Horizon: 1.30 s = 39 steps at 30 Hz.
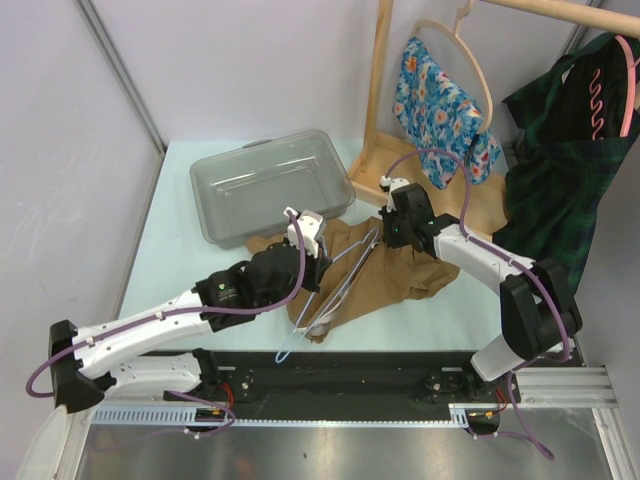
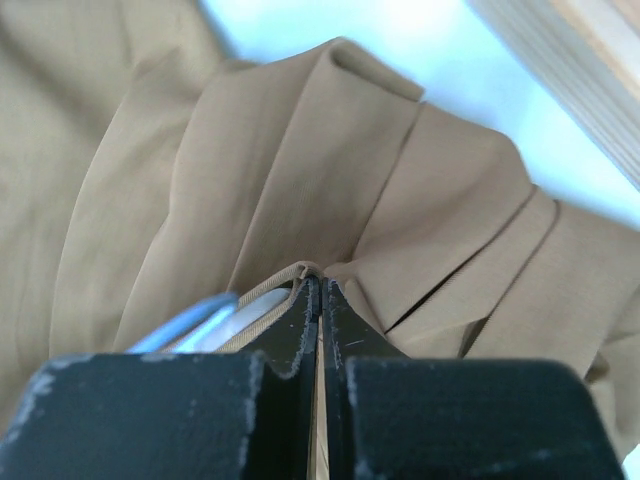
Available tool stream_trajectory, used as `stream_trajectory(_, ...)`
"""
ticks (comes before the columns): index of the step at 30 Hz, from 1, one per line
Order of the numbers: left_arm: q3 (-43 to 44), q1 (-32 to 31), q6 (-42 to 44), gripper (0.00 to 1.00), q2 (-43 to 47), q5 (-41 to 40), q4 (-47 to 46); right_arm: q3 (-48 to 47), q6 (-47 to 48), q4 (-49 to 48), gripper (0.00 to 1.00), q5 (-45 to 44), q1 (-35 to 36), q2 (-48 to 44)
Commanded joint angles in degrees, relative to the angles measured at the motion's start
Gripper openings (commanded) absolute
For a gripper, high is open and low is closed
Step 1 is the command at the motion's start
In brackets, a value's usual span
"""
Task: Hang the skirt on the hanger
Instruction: Place skirt on hanger
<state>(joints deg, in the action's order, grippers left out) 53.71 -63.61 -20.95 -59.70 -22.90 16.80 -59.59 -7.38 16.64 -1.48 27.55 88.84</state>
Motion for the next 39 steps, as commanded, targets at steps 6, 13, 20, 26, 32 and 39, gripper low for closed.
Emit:
stream_trajectory(6,2.61,-0.11,0.91,0.00,-1.20,1.46,-2.12,0.09,-6.42,-2.68,0.00,-8.36,-2.41,1.51)
stream_trajectory(13,9.30,-0.11,3.28,0.00,-11.30,-7.15,-6.69,6.41,-11.61,1.28,0.00,-8.20,-3.56,-5.07)
stream_trajectory(20,13.16,0.86,6.62,0.00,-19.38,-6.90,-13.37,12.74,-15.21,6.20,0.00,-5.03,1.19,-12.54)
stream_trajectory(26,19.23,2.26,9.26,0.00,-24.58,-4.79,-12.41,14.86,-14.78,6.65,0.05,-4.15,1.54,-18.34)
stream_trajectory(32,24.25,2.71,9.96,0.00,-27.40,-6.64,-8.45,14.42,-7.58,1.91,0.21,-0.90,0.49,-19.58)
stream_trajectory(39,22.75,2.71,7.43,0.00,-25.99,-6.90,-5.64,11.17,-0.45,-1.70,0.48,2.43,1.27,-20.11)
